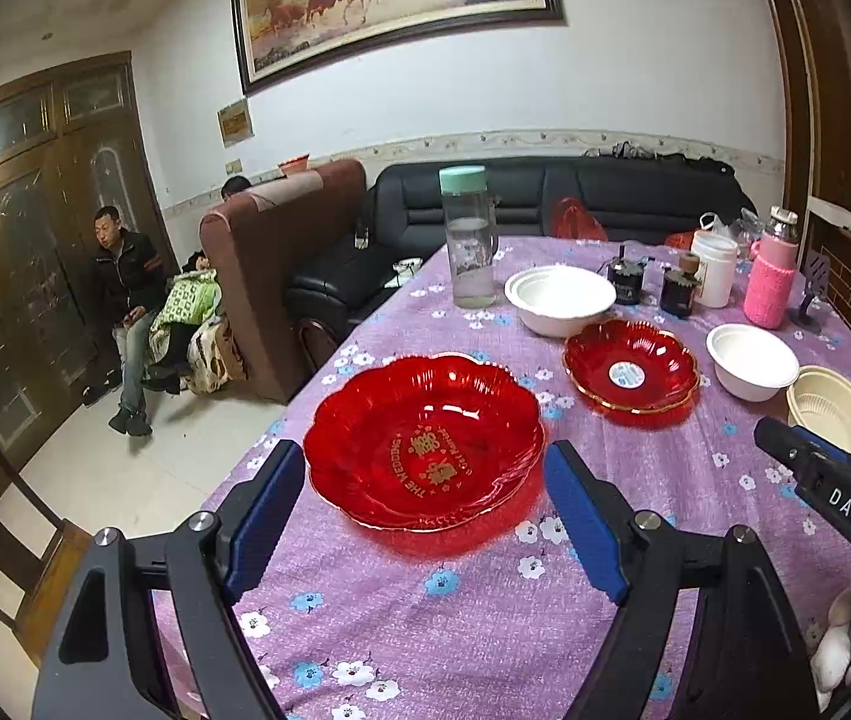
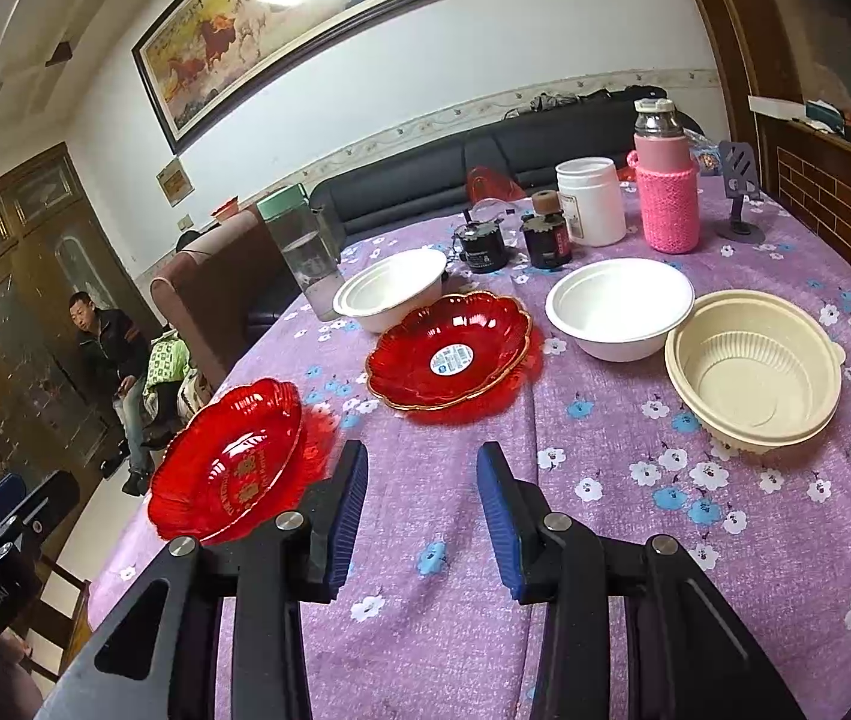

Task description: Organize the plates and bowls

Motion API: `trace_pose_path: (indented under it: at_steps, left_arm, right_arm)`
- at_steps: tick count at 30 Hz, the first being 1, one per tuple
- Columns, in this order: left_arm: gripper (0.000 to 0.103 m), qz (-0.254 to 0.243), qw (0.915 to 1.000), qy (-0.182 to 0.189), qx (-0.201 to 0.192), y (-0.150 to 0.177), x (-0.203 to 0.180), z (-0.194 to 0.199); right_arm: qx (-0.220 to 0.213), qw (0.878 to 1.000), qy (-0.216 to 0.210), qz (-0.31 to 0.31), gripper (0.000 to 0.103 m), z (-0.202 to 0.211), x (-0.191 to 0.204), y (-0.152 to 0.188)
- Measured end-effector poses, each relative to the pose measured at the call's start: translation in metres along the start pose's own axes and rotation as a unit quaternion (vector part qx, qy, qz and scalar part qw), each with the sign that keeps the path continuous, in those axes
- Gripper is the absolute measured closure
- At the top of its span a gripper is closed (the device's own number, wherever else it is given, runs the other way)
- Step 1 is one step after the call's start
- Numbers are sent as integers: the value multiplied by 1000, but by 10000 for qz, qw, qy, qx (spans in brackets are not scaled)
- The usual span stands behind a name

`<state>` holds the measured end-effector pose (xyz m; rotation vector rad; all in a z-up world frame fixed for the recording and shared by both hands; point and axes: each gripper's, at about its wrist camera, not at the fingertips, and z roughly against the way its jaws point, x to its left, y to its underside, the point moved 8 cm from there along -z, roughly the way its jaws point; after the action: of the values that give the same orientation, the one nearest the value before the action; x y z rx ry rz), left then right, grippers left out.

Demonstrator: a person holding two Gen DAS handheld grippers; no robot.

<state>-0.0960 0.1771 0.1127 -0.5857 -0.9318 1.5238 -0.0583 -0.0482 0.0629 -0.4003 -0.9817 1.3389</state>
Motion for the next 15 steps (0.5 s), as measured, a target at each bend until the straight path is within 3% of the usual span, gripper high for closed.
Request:
trace_pose_path:
  at_steps: [7,15]
  left_arm:
    - [22,-73,9994,183,282,4,-8,-24]
    - [22,218,9934,968,580,-24,-8,-53]
  right_arm:
    - [183,9997,64,-156,62,-20,-16,2]
    - [357,9981,219,-446,62,-39,-50,-7]
